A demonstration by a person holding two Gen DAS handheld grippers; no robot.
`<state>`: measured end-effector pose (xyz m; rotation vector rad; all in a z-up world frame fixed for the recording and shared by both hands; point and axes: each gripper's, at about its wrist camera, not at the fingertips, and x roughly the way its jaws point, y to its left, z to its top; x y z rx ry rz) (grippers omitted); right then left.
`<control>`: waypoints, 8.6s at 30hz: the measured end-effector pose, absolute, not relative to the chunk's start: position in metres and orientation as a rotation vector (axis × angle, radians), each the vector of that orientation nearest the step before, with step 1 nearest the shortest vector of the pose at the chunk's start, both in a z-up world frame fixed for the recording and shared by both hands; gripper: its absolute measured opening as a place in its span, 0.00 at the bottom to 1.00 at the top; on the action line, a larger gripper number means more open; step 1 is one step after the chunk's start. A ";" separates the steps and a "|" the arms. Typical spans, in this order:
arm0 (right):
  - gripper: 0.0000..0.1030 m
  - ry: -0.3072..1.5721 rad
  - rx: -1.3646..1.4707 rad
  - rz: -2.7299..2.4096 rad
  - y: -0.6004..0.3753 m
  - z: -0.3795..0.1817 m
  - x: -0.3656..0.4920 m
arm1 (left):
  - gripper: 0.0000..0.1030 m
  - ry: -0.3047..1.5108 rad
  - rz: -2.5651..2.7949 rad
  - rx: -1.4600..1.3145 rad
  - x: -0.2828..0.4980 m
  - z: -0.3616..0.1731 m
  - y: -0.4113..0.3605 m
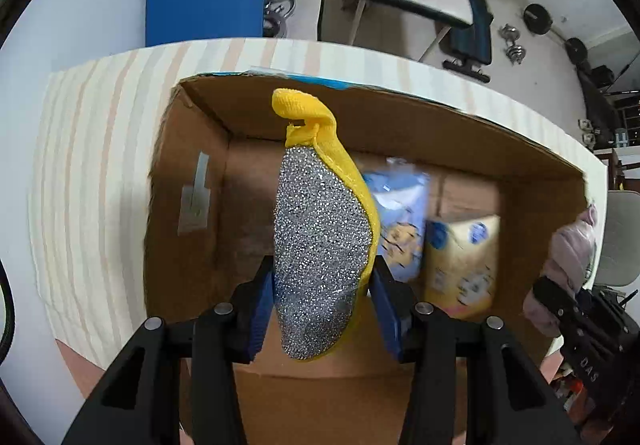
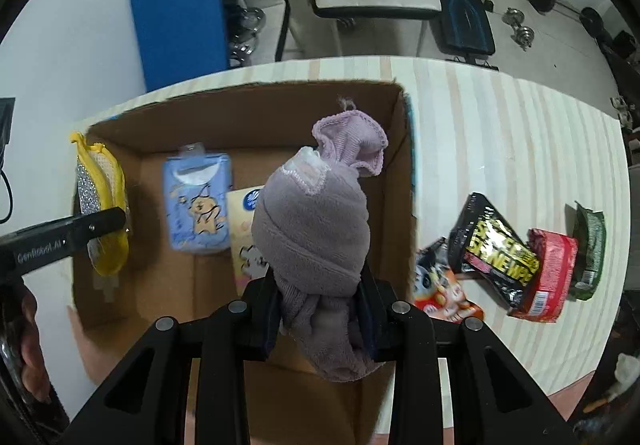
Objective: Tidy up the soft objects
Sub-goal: 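Carry sponge and sock into the box and open both grippers, then lift both tools away from the box toward the remaining snacks, then grasp the red snack bag with the left gripper while the right grasps the green snack bag, then carry both snack bags into the box and open both grippers, then withdraw both tools from the box and move toward the black wipes pack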
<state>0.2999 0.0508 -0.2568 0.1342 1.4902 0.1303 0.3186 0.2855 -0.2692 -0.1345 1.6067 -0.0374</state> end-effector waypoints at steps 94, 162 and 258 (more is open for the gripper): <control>1.00 1.464 0.461 -0.121 -0.315 -0.270 0.201 | 0.93 1.599 -0.256 0.037 0.250 -0.277 -0.094; 0.29 1.431 0.422 0.385 -0.014 -0.184 0.195 | 0.40 1.428 -0.095 0.032 0.233 -0.166 0.159; 1.00 1.352 0.096 0.123 -0.113 -0.152 0.176 | 0.93 1.307 -0.084 0.389 0.200 -0.168 0.052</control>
